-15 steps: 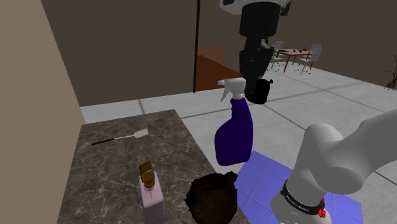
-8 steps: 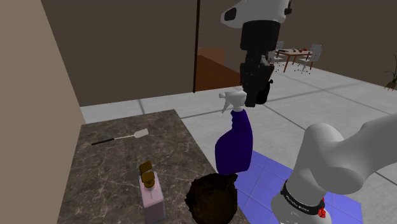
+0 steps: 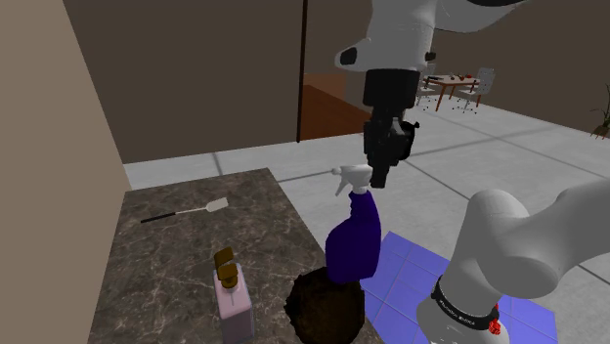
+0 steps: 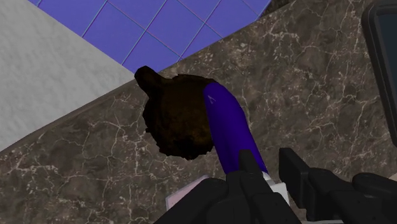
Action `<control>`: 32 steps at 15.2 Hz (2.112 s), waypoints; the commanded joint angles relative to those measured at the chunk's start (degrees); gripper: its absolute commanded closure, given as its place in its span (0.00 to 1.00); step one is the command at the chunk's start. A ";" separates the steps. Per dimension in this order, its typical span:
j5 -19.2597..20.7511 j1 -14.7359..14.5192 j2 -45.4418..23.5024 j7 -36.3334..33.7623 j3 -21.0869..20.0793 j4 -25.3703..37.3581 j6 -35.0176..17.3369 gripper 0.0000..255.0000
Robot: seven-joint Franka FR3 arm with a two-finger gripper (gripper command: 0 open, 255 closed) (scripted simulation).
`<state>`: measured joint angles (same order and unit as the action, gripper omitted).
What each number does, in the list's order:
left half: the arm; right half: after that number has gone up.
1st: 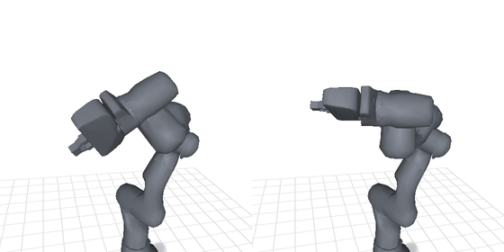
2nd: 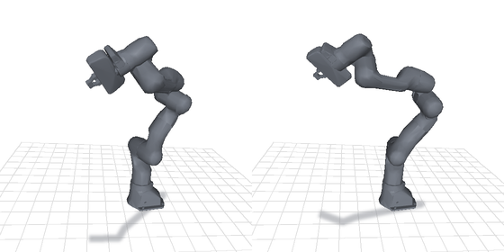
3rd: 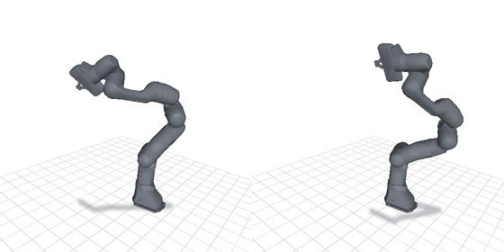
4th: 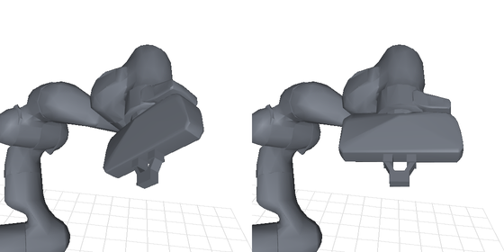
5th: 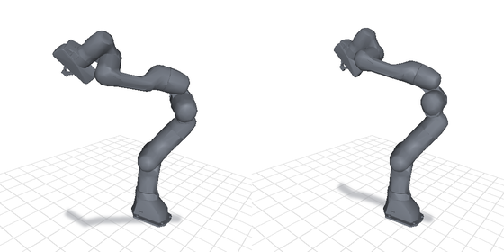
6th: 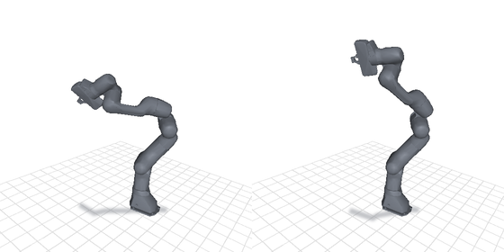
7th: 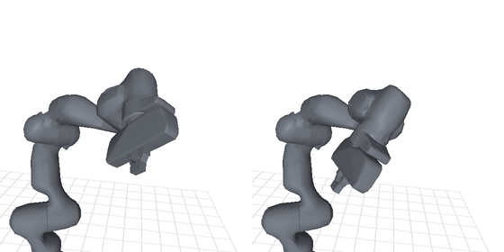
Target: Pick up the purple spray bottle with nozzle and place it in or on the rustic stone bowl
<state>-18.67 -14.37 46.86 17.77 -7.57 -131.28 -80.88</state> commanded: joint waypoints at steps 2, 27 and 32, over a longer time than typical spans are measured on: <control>-0.18 -0.02 0.83 0.48 -0.24 -2.68 -1.82 1.00; -1.56 -0.32 3.48 2.90 -1.81 -15.35 -11.60 0.00; -0.50 0.12 2.56 2.75 -0.67 -11.21 -8.28 0.00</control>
<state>-19.59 -14.40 49.56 20.56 -8.72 -143.98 -90.58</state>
